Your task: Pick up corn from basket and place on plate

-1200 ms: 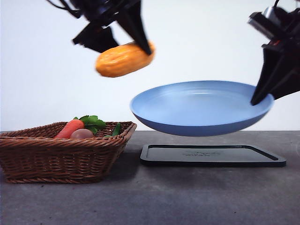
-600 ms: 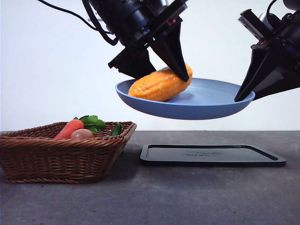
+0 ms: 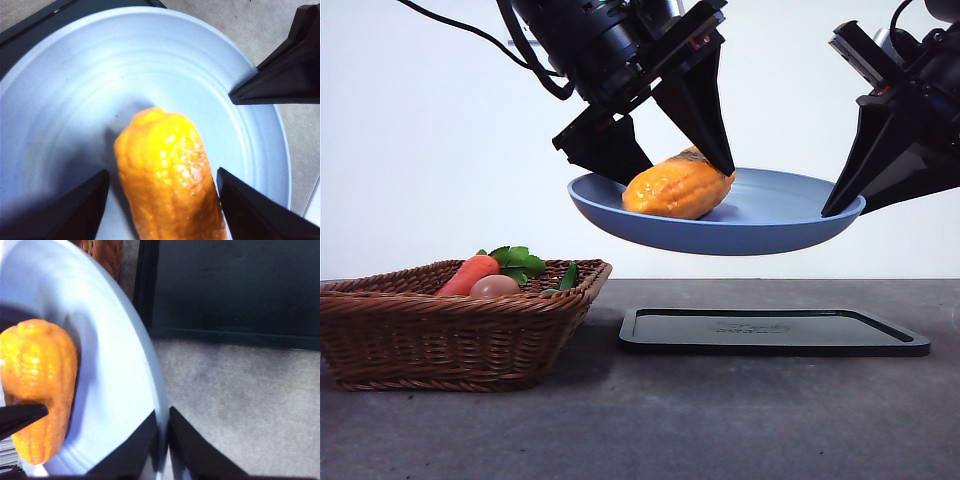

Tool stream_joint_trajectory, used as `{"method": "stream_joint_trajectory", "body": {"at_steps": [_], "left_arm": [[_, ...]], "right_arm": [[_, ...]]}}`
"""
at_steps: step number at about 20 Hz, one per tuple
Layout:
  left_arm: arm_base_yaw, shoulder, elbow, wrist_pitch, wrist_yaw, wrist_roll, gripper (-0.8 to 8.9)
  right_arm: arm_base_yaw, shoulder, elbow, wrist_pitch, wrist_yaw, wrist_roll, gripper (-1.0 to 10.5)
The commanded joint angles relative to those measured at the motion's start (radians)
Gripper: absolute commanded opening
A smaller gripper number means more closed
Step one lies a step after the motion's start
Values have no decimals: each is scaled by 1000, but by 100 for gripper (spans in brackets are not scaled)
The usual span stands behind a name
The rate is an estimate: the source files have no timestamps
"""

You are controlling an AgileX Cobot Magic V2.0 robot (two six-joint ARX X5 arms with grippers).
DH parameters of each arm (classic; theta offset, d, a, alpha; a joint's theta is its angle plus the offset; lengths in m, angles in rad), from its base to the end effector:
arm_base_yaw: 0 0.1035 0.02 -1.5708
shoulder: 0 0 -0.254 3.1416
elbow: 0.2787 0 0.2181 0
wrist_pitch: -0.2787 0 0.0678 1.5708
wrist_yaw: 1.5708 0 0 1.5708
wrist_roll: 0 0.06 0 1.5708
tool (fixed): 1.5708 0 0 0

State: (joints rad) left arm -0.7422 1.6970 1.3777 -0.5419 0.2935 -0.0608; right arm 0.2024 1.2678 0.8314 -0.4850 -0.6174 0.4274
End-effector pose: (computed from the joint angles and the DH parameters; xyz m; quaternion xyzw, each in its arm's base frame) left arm 0.2473 -0.2504 0.2516 0.0688 0.4204 -0.4373 0.7920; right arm 0.2185 0.0803 0.2187 0.2637 0.5008 0.2566 0.7834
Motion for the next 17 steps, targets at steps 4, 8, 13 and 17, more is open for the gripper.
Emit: {"method": "stream_joint_trajectory", "body": {"at_steps": [4, 8, 13, 17], "left_arm": [[-11, -54, 21, 4, 2, 16, 354], [-4, -119, 22, 4, 2, 16, 354], [2, -209, 22, 3, 2, 16, 353], [2, -269, 22, 1, 2, 16, 352]], "right_arm": [[2, 8, 19, 13, 16, 6, 2], [-12, 13, 19, 24, 16, 6, 2], [-73, 79, 23, 75, 15, 31, 2], [-129, 203, 90, 87, 15, 37, 2]]}}
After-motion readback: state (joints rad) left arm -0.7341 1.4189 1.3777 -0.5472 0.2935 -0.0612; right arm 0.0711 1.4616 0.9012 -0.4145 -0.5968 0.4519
